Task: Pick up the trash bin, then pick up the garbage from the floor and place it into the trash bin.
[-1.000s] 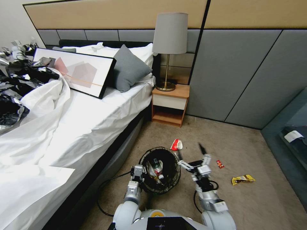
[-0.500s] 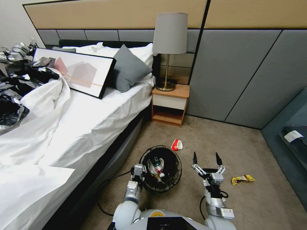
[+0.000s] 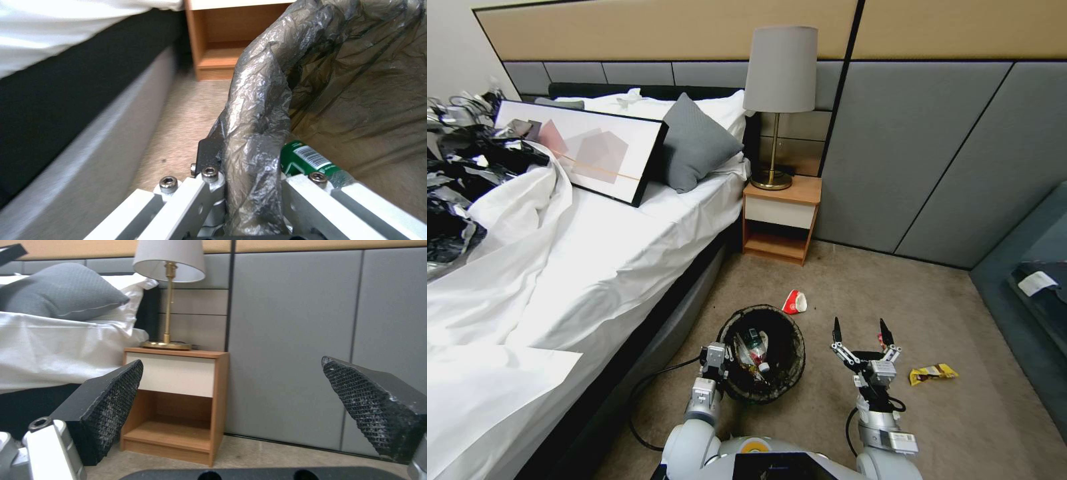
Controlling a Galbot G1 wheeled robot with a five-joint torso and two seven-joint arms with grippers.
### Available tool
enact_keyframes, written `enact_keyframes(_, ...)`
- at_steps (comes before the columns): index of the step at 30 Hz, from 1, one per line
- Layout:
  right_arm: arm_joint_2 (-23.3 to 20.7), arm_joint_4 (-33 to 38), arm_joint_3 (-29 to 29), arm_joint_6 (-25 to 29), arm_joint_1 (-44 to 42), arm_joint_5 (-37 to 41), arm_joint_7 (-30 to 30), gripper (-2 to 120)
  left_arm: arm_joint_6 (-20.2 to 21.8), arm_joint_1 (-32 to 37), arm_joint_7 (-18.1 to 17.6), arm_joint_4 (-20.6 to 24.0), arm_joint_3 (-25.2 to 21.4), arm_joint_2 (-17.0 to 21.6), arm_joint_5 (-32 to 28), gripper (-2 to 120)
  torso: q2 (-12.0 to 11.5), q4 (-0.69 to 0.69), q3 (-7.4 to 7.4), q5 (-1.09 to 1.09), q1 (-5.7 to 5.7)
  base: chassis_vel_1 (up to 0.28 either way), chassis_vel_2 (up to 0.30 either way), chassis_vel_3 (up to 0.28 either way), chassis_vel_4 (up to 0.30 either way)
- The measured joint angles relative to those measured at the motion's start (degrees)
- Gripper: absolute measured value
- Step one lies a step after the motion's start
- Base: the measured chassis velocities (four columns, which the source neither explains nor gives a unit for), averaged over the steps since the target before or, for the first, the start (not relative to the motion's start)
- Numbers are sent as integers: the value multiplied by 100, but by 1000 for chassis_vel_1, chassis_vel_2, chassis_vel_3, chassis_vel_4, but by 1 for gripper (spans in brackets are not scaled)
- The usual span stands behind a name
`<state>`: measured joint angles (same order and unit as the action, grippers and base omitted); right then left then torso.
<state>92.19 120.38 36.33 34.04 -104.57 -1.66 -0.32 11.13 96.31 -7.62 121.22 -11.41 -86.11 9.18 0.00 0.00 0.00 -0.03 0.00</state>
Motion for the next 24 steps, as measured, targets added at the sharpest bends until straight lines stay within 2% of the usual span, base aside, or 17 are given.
enact_keyframes(24,-5,-19,-32,-59,56,12,-14,100,16,8,111,29,9,-14,29,1,0,0,0,3,0,-101,-98,-101,-107)
